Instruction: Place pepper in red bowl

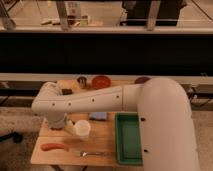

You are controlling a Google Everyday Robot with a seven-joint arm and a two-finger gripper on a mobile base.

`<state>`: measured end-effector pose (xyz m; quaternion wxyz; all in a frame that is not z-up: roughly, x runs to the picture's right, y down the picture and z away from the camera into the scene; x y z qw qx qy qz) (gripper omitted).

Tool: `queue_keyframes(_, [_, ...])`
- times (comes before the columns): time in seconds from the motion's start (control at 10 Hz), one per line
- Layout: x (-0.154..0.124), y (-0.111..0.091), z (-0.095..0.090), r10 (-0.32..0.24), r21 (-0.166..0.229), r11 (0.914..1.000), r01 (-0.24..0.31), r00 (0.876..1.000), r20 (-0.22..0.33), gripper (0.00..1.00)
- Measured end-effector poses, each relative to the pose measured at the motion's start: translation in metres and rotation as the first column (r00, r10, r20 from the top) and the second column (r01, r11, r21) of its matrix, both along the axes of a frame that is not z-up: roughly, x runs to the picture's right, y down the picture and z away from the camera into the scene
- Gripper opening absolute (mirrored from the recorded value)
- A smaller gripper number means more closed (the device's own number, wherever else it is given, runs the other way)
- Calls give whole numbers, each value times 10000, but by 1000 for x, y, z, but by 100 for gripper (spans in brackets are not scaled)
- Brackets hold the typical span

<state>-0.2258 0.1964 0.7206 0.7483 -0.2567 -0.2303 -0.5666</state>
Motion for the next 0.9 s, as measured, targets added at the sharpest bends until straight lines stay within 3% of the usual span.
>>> queue_keyframes(0.3, [-2,-5,4,136,118,9998,-133,9995,-285,80])
queue_keyframes(0.5, [-8,-3,-14,164,148,9998,-155,9982,-578,80])
queue_keyframes(0.9, [-18,0,-31,219,373,9991,-182,9947,-1007,80])
